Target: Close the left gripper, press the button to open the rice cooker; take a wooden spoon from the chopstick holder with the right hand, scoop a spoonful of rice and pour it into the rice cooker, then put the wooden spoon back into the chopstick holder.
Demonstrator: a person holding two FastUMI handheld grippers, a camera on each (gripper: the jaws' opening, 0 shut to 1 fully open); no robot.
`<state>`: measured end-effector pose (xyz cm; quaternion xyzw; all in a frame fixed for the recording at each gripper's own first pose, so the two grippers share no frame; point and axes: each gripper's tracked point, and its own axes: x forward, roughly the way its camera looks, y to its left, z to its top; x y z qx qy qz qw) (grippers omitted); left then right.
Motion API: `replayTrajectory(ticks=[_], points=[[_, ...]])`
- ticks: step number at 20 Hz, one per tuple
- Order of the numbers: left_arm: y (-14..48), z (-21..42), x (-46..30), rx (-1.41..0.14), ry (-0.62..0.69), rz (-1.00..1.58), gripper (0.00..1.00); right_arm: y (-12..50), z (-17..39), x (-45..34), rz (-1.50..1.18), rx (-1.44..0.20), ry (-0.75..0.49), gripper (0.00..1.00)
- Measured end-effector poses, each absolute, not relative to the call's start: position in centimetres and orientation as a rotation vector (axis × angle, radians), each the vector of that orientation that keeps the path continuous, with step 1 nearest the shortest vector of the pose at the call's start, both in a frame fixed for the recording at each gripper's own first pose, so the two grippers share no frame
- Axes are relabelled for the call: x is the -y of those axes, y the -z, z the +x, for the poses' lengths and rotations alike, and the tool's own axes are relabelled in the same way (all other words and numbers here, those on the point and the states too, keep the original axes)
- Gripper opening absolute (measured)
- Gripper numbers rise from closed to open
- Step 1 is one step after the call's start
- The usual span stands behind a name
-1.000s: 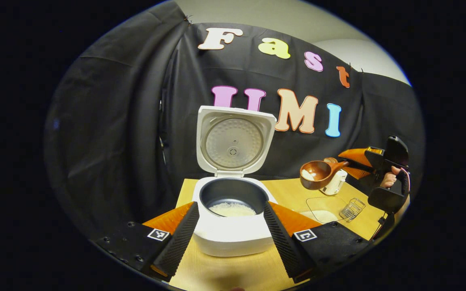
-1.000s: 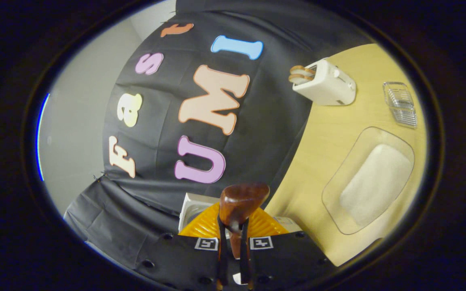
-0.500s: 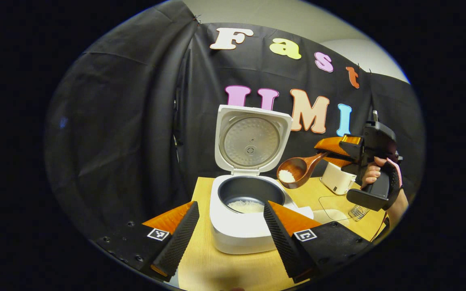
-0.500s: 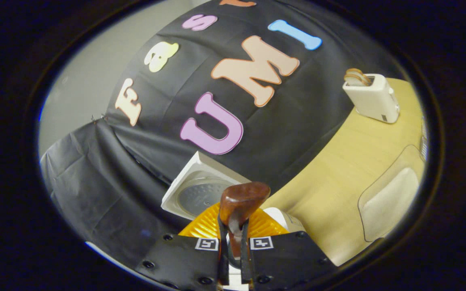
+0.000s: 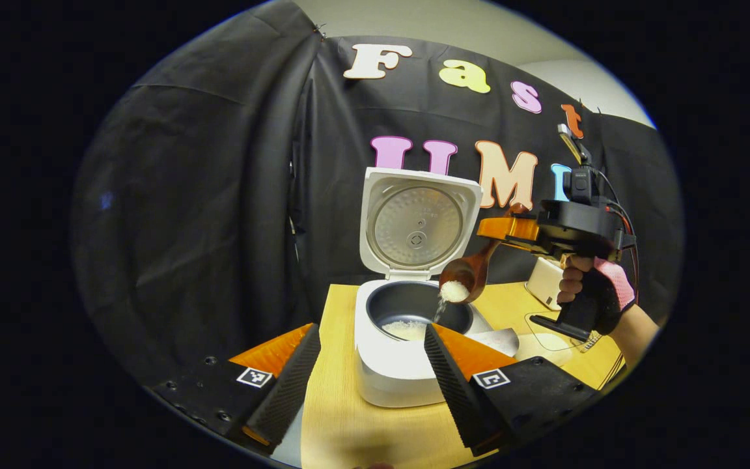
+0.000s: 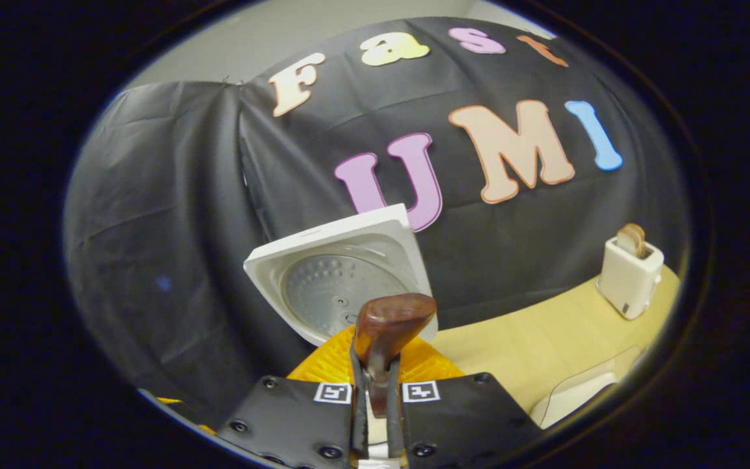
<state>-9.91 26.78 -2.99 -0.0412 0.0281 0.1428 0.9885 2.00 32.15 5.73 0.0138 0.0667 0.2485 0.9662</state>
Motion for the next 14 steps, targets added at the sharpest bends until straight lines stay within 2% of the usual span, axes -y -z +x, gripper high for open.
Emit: replayTrajectory(ticks=[8, 14], points=[[3.4, -10.0, -26.1, -0.057, -0.262, -0.125, 0.95, -7.4, -0.3, -35.3, -0.338, 0.067, -0.570, 0.13], [3.4, -10.1, -26.2, -0.058, -0.259, -0.109, 0.95, -7.3, -2.0, -35.7, -0.444, 0.140, -0.581, 0.14]])
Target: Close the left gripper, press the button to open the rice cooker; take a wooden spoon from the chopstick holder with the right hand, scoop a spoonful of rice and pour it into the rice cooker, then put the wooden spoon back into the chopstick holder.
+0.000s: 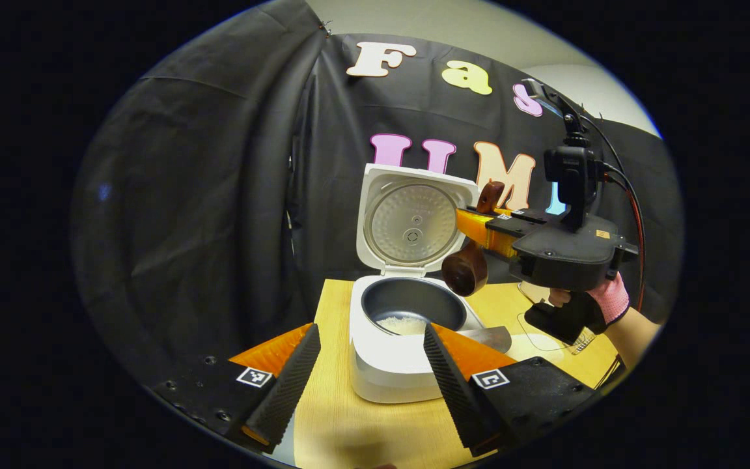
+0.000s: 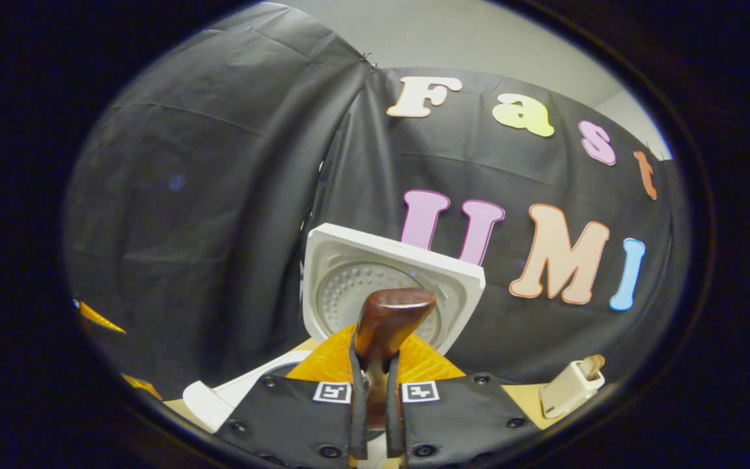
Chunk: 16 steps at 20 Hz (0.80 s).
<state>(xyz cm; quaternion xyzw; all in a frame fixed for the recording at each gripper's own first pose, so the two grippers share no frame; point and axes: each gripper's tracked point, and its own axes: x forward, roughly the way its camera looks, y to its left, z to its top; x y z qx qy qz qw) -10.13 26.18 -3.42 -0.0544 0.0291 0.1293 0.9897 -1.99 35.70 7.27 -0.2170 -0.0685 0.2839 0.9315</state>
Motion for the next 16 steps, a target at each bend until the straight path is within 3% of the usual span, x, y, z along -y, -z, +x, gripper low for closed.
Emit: replayTrajectory(ticks=[9, 16], points=[[2.7, -9.9, -24.4, -0.044, -0.234, -0.079, 0.95, -9.6, -2.0, -33.9, -0.314, 0.114, -0.589, 0.13], [2.1, -8.9, -20.6, -0.042, -0.208, -0.061, 0.95, -11.9, -1.8, -25.3, 0.052, -0.033, -0.569, 0.13]])
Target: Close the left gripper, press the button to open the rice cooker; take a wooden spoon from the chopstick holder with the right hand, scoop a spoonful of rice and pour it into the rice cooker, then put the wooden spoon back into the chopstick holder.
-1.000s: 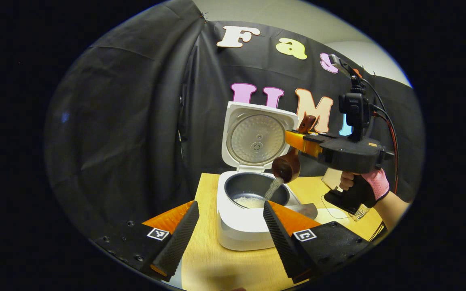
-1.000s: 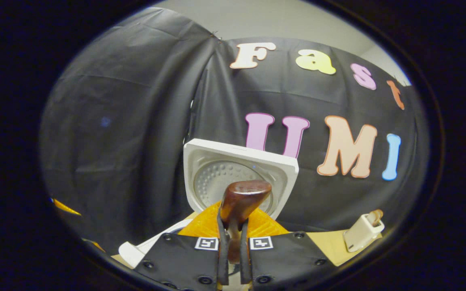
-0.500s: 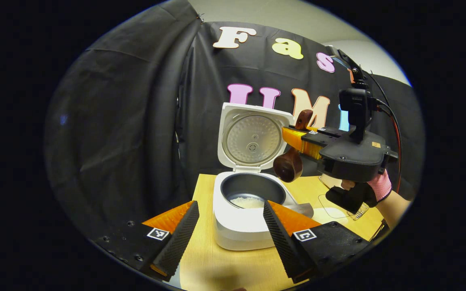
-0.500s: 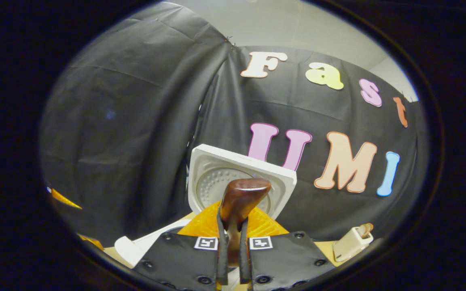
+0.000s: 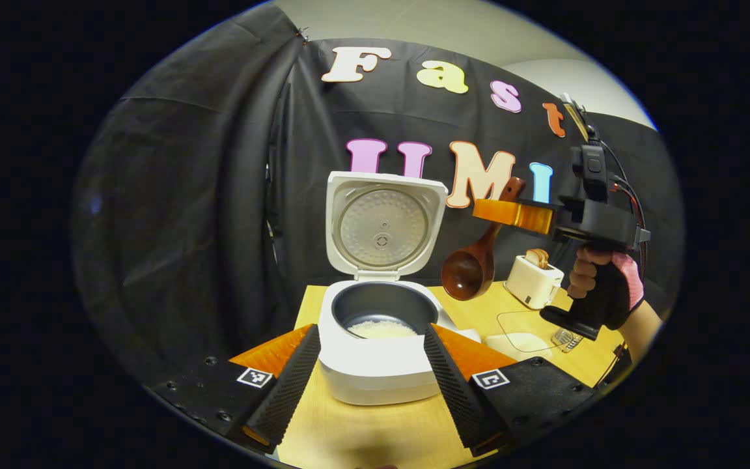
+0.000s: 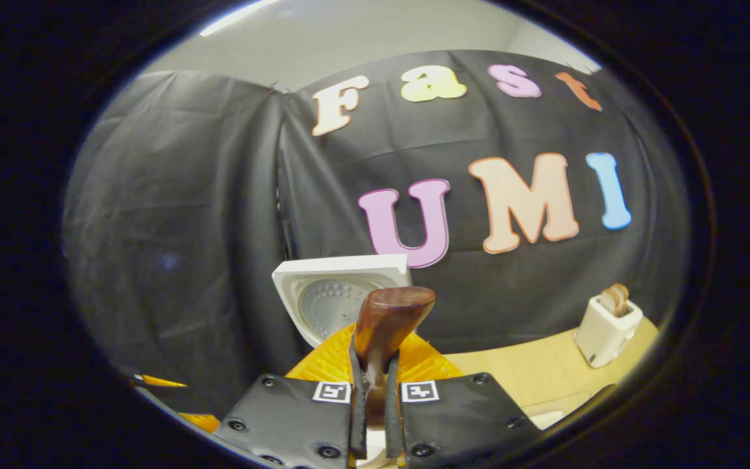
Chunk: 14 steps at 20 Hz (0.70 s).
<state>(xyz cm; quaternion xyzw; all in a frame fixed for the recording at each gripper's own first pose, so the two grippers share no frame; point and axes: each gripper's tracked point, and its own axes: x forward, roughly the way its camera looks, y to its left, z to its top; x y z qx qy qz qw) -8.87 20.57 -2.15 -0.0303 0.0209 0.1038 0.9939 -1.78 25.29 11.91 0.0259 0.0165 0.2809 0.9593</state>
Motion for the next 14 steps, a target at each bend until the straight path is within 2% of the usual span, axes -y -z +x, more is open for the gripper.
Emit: replayTrajectory(ticks=[2, 5, 7, 8, 11, 14], points=[[2.0, -8.4, -19.0, -0.042, -0.199, -0.055, 0.95, -12.8, -1.6, -21.4, 0.199, -0.091, -0.561, 0.13], [1.5, -7.6, -16.0, -0.039, -0.185, -0.056, 0.95, -13.9, 0.0, -11.2, 0.339, -0.133, -0.468, 0.12], [1.3, -6.9, -13.6, -0.040, -0.183, -0.048, 0.95, -14.5, 2.1, 0.6, 0.335, -0.115, -0.310, 0.12], [1.4, -6.7, -13.1, -0.043, -0.185, -0.046, 0.95, -14.4, 2.6, 3.5, 0.321, -0.109, -0.269, 0.14], [1.7, -6.0, -11.4, -0.047, -0.189, -0.058, 0.95, -13.4, 4.3, 10.9, 0.248, -0.103, -0.151, 0.12], [2.1, -5.2, -10.1, -0.059, -0.199, -0.077, 0.95, -11.5, 5.6, 15.6, 0.158, -0.109, -0.093, 0.14]])
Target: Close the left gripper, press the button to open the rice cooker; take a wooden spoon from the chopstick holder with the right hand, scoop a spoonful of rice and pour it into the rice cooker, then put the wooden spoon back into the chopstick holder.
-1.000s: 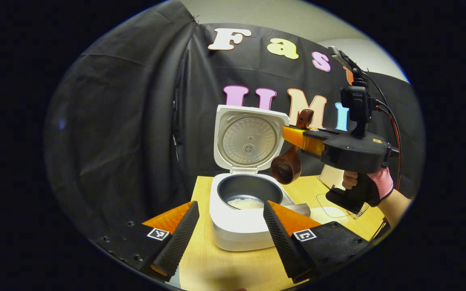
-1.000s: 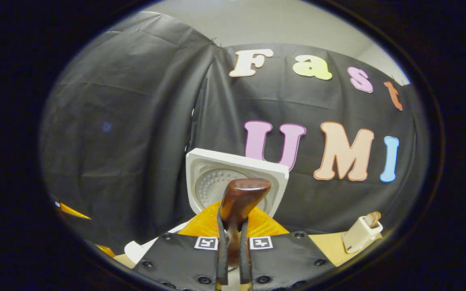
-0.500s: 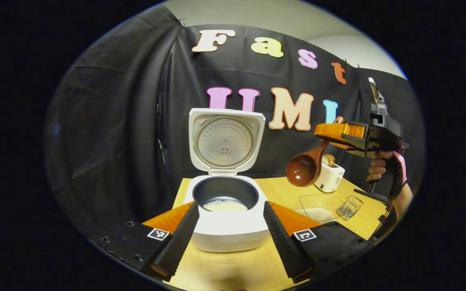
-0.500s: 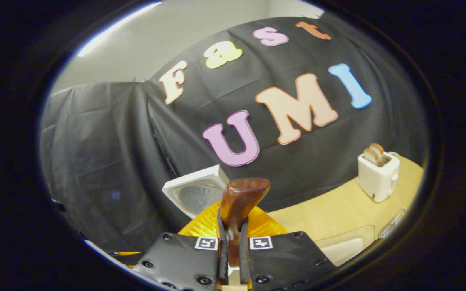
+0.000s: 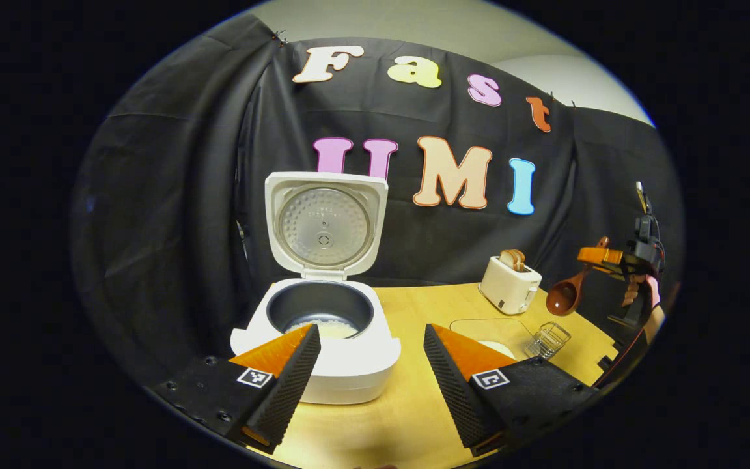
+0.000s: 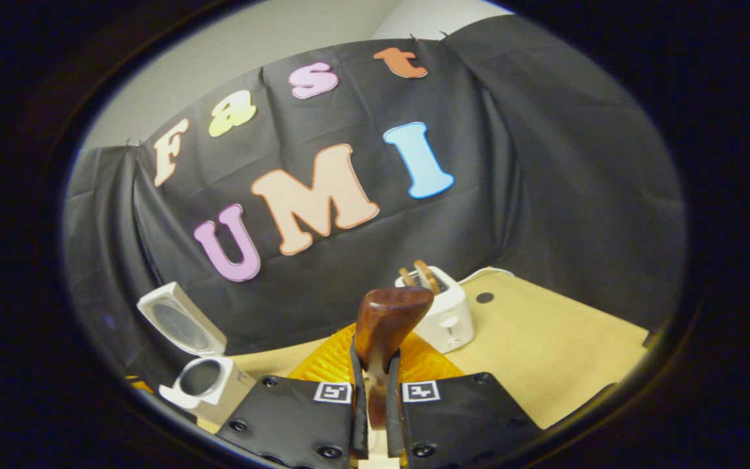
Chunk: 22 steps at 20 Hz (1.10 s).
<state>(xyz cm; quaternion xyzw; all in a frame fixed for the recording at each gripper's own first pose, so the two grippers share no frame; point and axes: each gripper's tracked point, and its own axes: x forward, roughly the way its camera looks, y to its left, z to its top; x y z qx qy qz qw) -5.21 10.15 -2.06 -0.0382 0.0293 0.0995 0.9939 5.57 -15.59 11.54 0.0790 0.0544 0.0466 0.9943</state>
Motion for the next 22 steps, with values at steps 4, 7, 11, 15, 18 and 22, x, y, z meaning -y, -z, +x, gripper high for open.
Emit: replayTrajectory(ticks=[4, 7, 11, 15, 18, 22], points=[[1.8, -4.8, -9.5, -0.059, -0.230, -0.044, 0.95, -8.3, 6.8, 18.7, 0.009, -0.136, -0.039, 0.12], [1.8, -4.6, -9.1, -0.061, -0.245, -0.048, 0.95, -5.9, 7.4, 19.3, -0.083, -0.155, -0.033, 0.12], [2.2, -4.8, -9.1, -0.075, -0.262, -0.054, 0.95, -2.3, 7.6, 19.2, -0.116, -0.214, -0.044, 0.14], [2.1, -5.2, -9.4, -0.075, -0.268, -0.044, 0.95, -0.7, 6.9, 19.5, -0.094, -0.259, -0.044, 0.20], [2.1, -5.4, -9.7, -0.071, -0.269, -0.049, 0.95, -1.6, 6.8, 19.8, -0.036, -0.246, -0.033, 0.43], [1.7, -5.3, -9.9, -0.053, -0.256, -0.072, 0.95, -4.2, 5.4, 20.5, 0.006, -0.217, -0.017, 0.75]])
